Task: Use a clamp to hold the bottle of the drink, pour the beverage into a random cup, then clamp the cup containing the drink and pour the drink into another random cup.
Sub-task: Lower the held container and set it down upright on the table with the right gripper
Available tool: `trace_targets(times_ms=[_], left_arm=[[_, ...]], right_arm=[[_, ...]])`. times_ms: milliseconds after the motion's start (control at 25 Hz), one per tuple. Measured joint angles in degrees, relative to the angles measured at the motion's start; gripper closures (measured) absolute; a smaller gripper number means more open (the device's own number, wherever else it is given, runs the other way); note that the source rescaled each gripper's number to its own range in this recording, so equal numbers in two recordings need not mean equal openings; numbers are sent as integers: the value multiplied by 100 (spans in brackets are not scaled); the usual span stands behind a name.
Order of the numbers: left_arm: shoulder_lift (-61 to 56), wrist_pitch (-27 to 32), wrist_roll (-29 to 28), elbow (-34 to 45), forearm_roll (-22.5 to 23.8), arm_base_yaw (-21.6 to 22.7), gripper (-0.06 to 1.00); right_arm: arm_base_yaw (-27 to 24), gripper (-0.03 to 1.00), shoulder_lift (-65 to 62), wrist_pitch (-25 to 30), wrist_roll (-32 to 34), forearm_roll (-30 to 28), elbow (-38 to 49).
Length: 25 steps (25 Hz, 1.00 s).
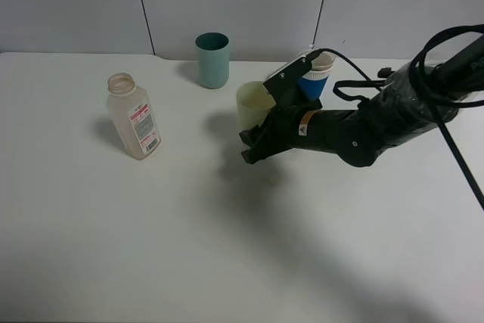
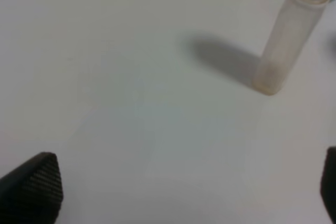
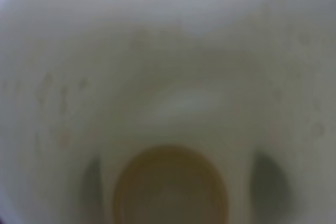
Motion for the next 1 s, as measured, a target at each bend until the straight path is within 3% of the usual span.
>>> trace_targets(times_ms=[720, 800, 920, 1000], left_arm=[[0, 0, 0, 0, 0, 0, -6], [0, 0, 0, 0, 0, 0, -6], [0, 0, 0, 0, 0, 0, -6], [0, 0, 0, 0, 0, 0, -6]], right_arm=[[-17, 97, 210, -124, -162, -161, 0], [-17, 83, 210, -107, -168, -171, 0], [-17, 25, 215, -162, -194, -189, 0], [-17, 8, 215, -237, -206, -194, 0]])
